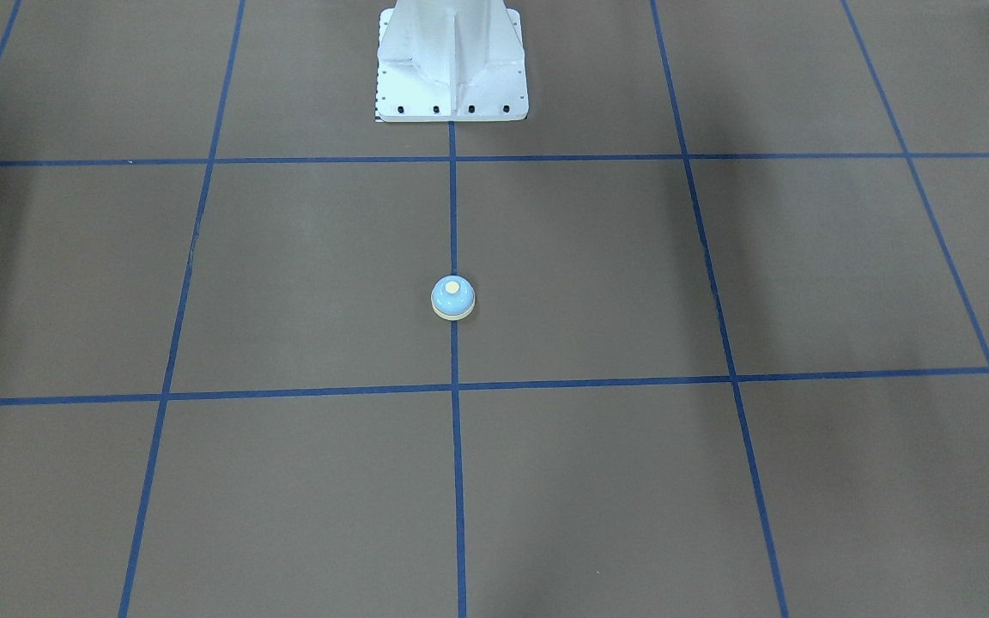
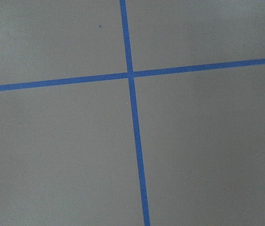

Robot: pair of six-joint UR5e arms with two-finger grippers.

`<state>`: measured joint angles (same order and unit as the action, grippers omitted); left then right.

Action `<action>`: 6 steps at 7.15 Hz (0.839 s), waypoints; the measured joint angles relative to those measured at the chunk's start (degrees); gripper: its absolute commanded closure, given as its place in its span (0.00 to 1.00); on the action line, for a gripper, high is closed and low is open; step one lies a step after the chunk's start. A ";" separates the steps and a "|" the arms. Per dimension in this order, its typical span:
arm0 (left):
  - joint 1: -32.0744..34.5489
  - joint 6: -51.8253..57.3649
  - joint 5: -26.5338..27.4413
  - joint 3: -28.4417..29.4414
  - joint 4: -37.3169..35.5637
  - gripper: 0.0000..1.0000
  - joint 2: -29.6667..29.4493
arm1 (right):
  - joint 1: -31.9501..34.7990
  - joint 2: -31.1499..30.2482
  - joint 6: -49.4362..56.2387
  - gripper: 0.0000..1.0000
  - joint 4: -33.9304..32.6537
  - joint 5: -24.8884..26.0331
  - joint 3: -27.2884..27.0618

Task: Place and press bell with both arms

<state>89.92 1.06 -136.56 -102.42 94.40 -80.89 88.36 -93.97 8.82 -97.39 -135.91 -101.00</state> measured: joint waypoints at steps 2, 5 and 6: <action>-0.01 0.00 0.18 -0.01 0.07 0.00 0.02 | 0.00 0.22 0.03 0.00 0.20 -0.11 -0.14; 0.01 0.00 0.27 -0.12 0.08 0.00 0.06 | -0.03 0.23 -0.03 0.00 2.06 -0.18 0.10; 0.01 0.00 0.27 -0.16 0.08 0.00 0.05 | -0.03 0.20 -0.03 0.00 2.33 -0.20 0.30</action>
<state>89.93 1.05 -136.29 -102.58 94.48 -80.85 88.33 -93.77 8.79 -95.07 -136.10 -100.70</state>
